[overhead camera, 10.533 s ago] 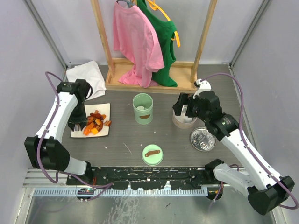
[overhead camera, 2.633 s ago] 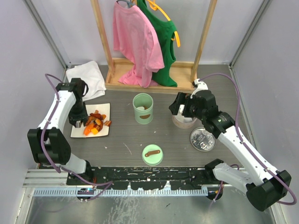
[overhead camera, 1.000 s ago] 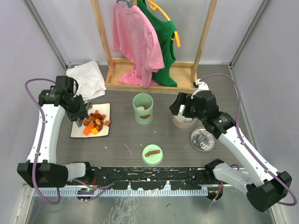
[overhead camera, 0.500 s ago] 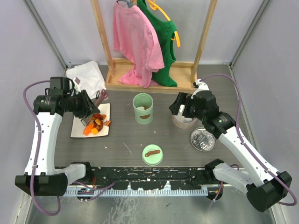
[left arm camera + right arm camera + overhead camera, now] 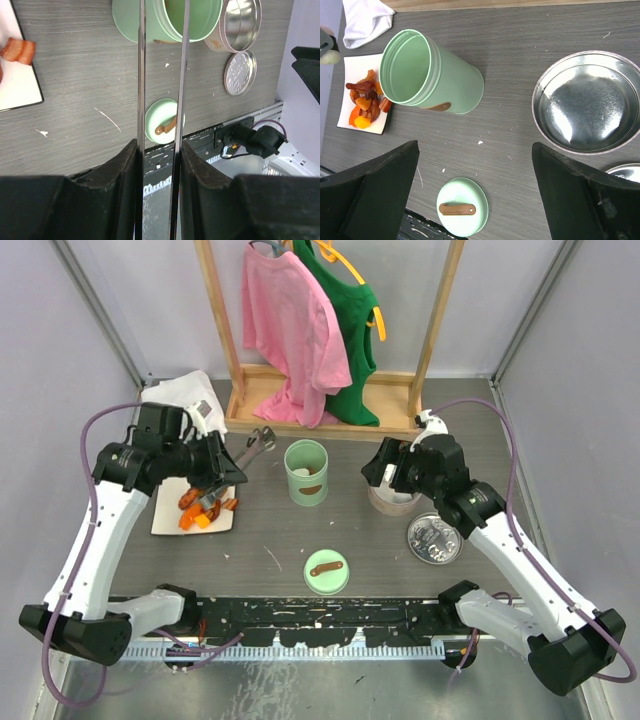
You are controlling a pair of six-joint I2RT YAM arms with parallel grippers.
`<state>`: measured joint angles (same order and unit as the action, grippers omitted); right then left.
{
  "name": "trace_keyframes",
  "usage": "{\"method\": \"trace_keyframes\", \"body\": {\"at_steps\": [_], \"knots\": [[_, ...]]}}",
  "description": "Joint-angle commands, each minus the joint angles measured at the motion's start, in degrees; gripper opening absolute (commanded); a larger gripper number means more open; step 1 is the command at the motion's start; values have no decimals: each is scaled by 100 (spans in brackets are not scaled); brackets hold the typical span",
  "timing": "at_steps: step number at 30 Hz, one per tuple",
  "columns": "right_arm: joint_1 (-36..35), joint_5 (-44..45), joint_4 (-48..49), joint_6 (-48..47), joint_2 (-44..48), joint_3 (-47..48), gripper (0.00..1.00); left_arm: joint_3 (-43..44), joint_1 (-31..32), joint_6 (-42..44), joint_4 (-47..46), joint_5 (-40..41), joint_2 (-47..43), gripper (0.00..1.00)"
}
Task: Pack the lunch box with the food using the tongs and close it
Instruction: Place the fake food in the packing box.
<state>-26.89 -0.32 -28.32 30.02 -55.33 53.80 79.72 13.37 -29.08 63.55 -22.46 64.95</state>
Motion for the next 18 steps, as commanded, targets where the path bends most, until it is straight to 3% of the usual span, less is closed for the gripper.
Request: {"method": "trace_keyframes", "body": {"at_steps": [1, 18], "knots": [[10, 3, 256, 59, 209, 150, 100, 303, 296, -32, -519, -52, 57, 25], [17, -4, 262, 119, 310, 125, 100, 630, 1856, -33, -548, 891, 733, 27]]}}
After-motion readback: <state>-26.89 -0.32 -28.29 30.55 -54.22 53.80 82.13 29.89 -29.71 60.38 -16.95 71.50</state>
